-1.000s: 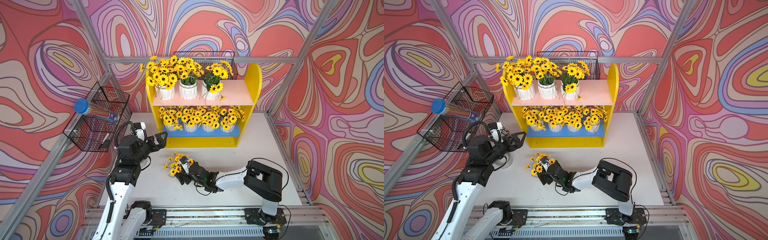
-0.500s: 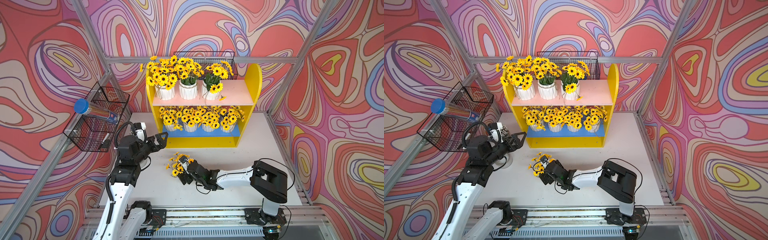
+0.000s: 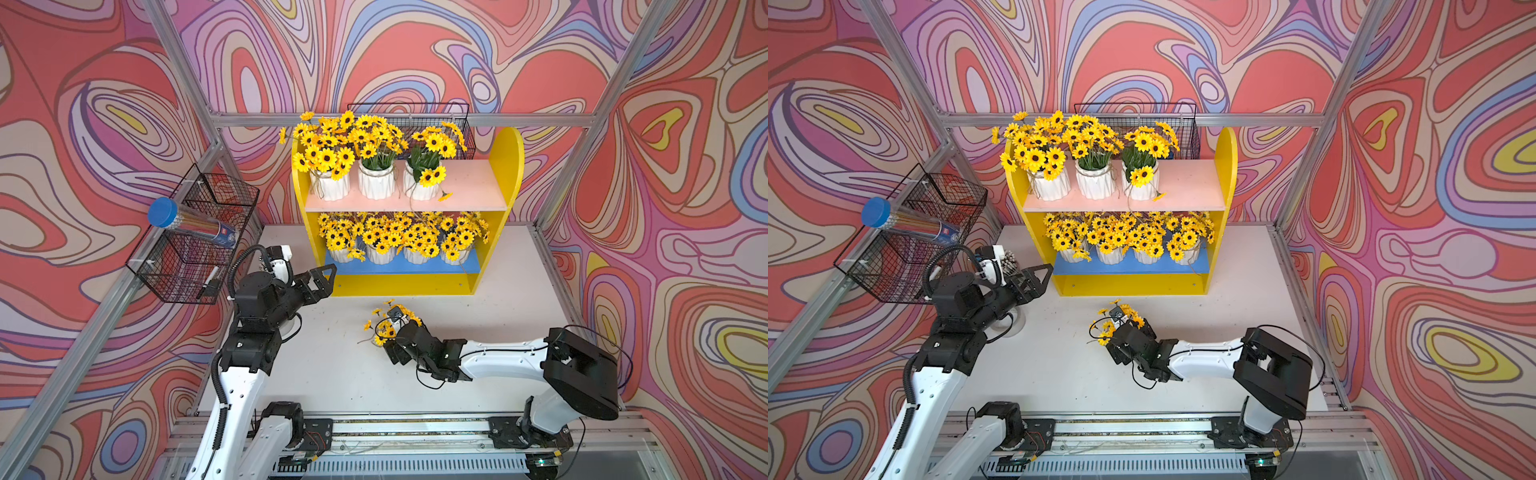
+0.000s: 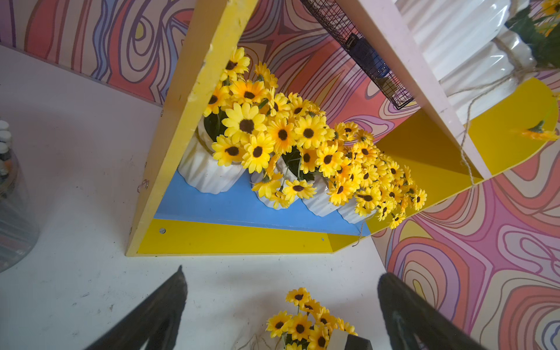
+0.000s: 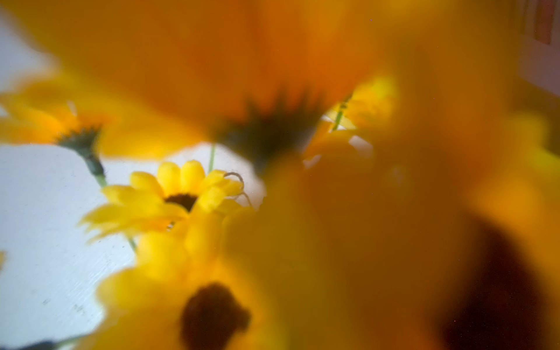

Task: Take the sunflower pots off the shelves
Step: Place the sunflower pot at the center of the board.

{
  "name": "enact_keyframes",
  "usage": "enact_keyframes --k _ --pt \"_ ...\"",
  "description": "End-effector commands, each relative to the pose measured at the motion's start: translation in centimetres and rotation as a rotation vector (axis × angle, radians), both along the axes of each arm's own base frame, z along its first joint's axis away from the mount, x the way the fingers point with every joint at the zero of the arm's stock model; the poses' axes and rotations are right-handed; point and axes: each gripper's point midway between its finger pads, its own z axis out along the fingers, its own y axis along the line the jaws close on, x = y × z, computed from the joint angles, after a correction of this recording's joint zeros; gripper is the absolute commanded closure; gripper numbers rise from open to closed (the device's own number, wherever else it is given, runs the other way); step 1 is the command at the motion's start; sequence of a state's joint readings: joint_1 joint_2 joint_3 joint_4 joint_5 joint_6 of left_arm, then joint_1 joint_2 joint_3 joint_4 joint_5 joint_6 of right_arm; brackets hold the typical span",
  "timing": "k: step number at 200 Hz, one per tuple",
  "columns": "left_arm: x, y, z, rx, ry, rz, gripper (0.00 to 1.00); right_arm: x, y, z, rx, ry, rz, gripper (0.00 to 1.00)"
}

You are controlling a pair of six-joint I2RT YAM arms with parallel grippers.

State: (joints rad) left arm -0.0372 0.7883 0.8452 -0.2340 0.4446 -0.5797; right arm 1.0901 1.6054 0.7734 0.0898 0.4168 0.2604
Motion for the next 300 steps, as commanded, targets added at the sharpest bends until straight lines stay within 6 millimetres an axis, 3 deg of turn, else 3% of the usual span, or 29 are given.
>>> enact_keyframes --k 1,37,92,126,153,212,240,265,289,300 --pt "0.0 0.0 0.5 -0.018 -0.024 -0.005 0.0 0.8 -4.5 -1.5 -0.091 -0.011 -0.154 0.71" --pt "0.1 -0.1 0.6 -0.023 -0.026 -0.009 0.0 2.4 -8.5 -0.3 -0.046 -0.013 -0.317 0.71" --pt "0.0 -0.1 0.7 -0.023 -0.028 -0.01 0.0 4.6 -14.3 -0.1 -0.09 -0.014 -0.53 0.7" --pt "0.0 -0.2 0.7 -0.025 -0.028 -0.013 0.0 5.6 -17.0 0.5 -0.095 -0.014 -0.602 0.69" --pt "0.0 -0.2 0.7 -0.026 -0.027 -0.013 0.0 5.8 -16.6 0.9 -0.052 0.0 -0.592 0.68" --pt "0.1 -0.2 0.6 -0.029 -0.025 -0.015 0.0 4.9 -18.5 1.0 -0.038 0.025 -0.711 0.66" --pt "0.1 -0.3 0.5 -0.029 -0.023 -0.016 0.0 5.1 -18.1 1.1 -0.016 0.016 -0.688 0.56" --pt "0.1 -0.2 0.5 -0.027 -0.02 -0.015 0.0 5.5 -17.1 3.1 0.034 -0.004 -0.644 0.48" --pt "0.1 -0.2 0.5 -0.025 -0.021 -0.011 0.0 5.3 -17.1 5.0 0.069 -0.029 -0.626 0.33" --pt "0.1 -0.1 0.5 -0.025 -0.021 -0.009 0.0 5.2 -17.4 5.3 0.071 -0.038 -0.625 0.31"
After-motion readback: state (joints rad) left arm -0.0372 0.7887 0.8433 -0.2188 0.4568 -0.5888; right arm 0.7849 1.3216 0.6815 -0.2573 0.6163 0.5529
